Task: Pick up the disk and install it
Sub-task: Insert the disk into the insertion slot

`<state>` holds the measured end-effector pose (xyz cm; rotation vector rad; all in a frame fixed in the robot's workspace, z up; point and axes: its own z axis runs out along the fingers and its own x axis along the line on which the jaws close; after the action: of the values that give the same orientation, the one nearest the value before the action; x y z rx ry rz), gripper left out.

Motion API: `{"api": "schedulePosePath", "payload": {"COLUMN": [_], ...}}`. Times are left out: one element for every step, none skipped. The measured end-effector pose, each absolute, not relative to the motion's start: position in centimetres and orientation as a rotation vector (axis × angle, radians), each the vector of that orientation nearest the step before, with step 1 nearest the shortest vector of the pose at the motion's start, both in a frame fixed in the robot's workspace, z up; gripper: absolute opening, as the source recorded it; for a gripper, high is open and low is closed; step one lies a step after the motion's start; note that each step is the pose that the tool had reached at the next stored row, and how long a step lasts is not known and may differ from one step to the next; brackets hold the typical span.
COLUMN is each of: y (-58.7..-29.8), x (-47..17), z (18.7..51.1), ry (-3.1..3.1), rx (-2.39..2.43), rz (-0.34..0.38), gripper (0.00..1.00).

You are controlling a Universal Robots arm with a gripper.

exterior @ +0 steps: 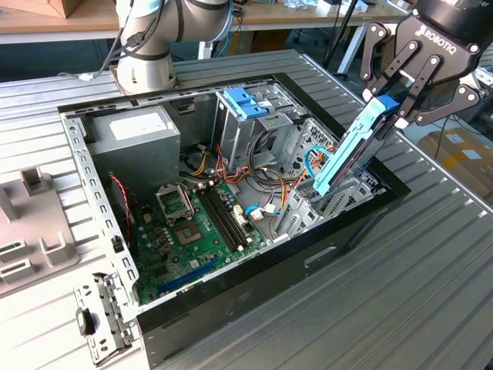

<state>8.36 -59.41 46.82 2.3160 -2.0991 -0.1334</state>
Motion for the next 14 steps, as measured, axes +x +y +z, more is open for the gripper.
{"api": "schedulePosePath", "payload": {"y": [-59.40, -59.40, -59.40, -59.41, -59.41, -59.40, -59.38, -59.35, -59.26, -59.17, -59.09, -59.01, -59.00, -58.97], "x": [8.35, 8.35, 8.35, 8.35, 8.29, 8.16, 8.05, 7.99, 7.97, 7.97, 7.96, 7.96, 7.96, 7.95], "z": [46.72, 46.65, 46.57, 46.43, 46.35, 46.32, 46.29, 46.26, 46.20, 46.16, 46.11, 46.01, 45.92, 45.80], "ry": [-2.113, -2.128, -2.141, -2.163, -2.178, -2.182, -2.182, -2.183, -2.184, -2.185, -2.187, -2.193, -2.201, -2.220], "rx": [2.304, 2.291, 2.280, 2.259, 2.246, 2.243, 2.242, 2.242, 2.241, 2.240, 2.238, 2.233, 2.225, 2.207], "rz": [-0.133, -0.133, -0.134, -0.134, -0.134, -0.134, -0.134, -0.134, -0.135, -0.135, -0.135, -0.135, -0.135, -0.135], "gripper": [0.36, 0.36, 0.36, 0.36, 0.36, 0.36, 0.36, 0.36, 0.36, 0.36, 0.36, 0.36, 0.36, 0.36]}}
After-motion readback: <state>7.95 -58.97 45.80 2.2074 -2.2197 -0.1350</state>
